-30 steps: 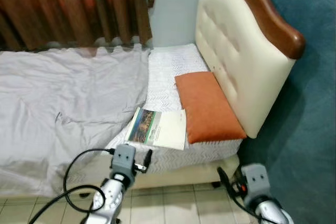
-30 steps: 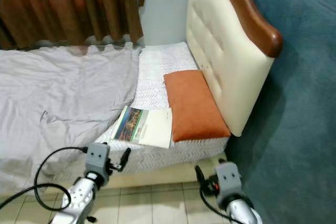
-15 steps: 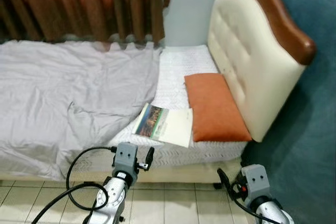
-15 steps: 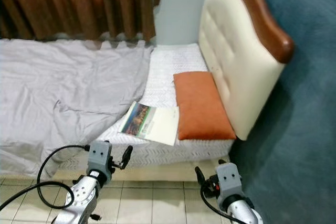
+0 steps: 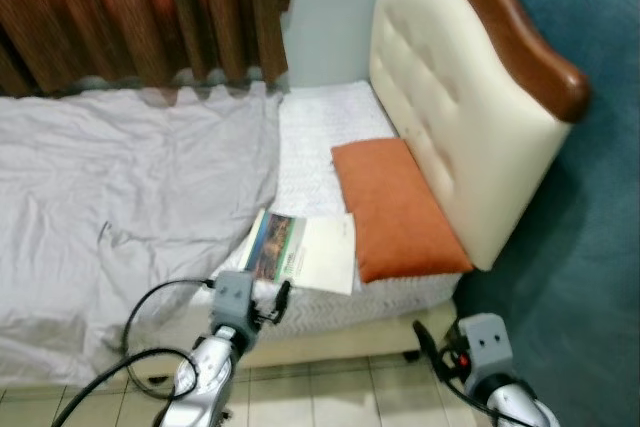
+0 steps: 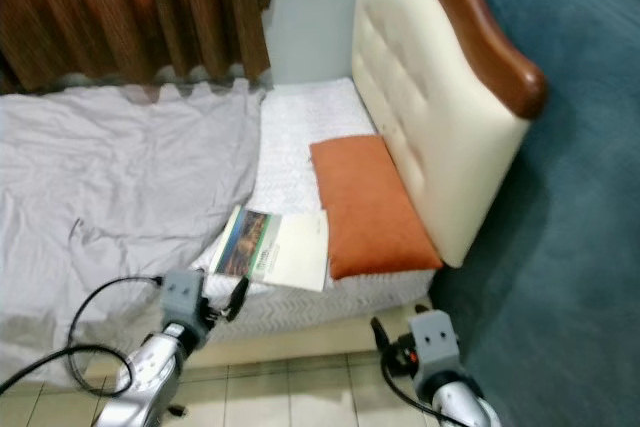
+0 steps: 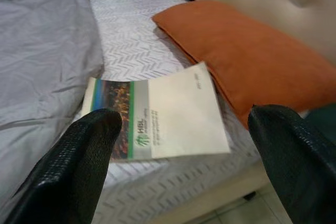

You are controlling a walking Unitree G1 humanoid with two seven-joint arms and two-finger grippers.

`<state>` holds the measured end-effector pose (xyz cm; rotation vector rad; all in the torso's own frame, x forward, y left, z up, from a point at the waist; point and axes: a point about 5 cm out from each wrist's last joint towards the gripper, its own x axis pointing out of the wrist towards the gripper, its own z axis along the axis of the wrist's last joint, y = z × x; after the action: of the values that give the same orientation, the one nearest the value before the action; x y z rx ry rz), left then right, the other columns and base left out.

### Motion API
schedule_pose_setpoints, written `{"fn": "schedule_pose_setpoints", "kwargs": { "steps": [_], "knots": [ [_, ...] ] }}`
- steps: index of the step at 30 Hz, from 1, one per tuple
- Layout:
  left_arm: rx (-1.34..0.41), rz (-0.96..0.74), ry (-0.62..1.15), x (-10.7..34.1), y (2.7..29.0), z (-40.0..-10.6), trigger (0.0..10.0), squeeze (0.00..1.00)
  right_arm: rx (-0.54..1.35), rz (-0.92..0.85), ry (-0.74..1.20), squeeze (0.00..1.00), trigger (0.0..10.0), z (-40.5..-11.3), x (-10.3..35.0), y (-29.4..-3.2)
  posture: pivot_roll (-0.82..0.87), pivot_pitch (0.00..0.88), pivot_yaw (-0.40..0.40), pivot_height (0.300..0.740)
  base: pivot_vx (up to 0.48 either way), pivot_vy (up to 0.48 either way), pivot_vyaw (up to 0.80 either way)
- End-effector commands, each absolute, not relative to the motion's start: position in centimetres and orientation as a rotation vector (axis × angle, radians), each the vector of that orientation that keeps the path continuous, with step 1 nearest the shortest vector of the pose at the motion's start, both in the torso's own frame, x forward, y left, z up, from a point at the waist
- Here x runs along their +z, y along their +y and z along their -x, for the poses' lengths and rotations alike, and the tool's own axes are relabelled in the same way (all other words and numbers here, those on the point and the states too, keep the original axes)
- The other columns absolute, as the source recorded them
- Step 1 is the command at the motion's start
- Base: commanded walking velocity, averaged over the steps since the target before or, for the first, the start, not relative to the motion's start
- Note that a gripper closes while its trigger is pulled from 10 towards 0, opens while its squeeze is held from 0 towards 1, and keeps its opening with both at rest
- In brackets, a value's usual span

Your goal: Clean up the room

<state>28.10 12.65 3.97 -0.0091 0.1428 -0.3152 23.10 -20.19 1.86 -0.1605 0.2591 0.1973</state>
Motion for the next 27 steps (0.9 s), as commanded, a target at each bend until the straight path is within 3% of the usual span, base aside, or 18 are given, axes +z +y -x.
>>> {"fn": "schedule_pose_setpoints", "kwargs": {
  "steps": [1, 14, 17, 21, 27],
  "knots": [
    [-0.292, 0.003, 0.161, 3.7, 13.8, -28.1, 10.0, 0.00, 0.220, 0.147, 0.245, 0.00, 10.0, -23.3, 2.0, -19.5, -0.15, 0.065, 0.006, 0.740, 0.472, 0.000, 0.00],
    [-0.290, 0.016, 0.150, 3.8, 13.7, -28.1, 10.0, 0.00, 0.230, 0.135, 0.262, 0.00, 10.0, -22.9, 1.7, -19.5, -0.16, 0.059, 0.004, 0.740, 0.470, 0.000, 0.00],
    [-0.286, 0.001, 0.141, 3.9, 13.7, -28.0, 10.0, 0.00, 0.222, 0.054, 0.357, 0.00, 10.0, -22.3, 0.7, -19.6, -0.16, 0.063, 0.002, 0.740, 0.467, 0.000, 0.00],
    [-0.292, -0.066, 0.141, 4.3, 14.2, -28.2, 10.0, 0.00, 0.269, -0.103, 0.621, 0.00, 10.0, -19.9, -2.4, -19.7, -0.15, 0.090, -0.001, 0.740, 0.000, 0.000, 0.00],
    [-0.316, -0.166, 0.127, 5.5, 15.8, -29.2, 10.0, 0.00, 0.246, -0.076, 0.614, 0.00, 10.0, -20.5, -3.0, -19.7, -0.12, 0.159, 0.004, 0.740, 0.000, 0.000, 0.00]
  ]
}}
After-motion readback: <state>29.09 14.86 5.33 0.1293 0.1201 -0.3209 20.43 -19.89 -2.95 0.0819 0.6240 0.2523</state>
